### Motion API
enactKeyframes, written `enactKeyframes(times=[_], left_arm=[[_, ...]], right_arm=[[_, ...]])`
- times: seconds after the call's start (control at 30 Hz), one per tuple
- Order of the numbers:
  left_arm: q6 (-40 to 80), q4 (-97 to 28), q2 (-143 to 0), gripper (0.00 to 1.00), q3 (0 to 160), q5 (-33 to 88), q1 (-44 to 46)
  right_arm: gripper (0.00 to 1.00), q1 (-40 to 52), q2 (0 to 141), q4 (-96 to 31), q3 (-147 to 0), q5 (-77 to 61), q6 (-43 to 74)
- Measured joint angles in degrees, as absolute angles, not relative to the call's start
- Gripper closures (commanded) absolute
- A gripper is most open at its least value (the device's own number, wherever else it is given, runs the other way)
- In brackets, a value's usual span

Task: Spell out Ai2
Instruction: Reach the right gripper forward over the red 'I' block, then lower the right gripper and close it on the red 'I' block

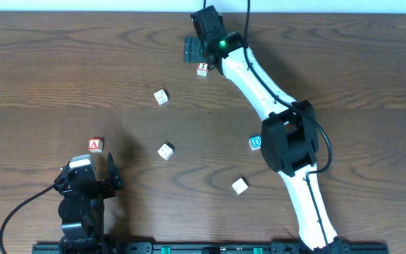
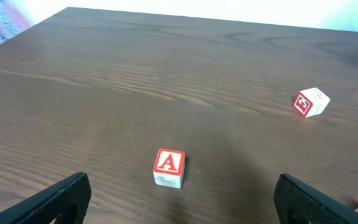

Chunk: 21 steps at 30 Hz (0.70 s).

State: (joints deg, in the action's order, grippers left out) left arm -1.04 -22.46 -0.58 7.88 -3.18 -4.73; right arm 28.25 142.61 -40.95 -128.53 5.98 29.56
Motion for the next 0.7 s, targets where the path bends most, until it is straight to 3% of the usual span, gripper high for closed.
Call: enactKeyframes(times=[0.7], left_arm=[[-1.04,-22.46,-0.58,0.05,7.88,-3.18,-4.73]], right_arm=[[0.20,29.19,144.03,-45.67,-128.55,7.57,36.64]])
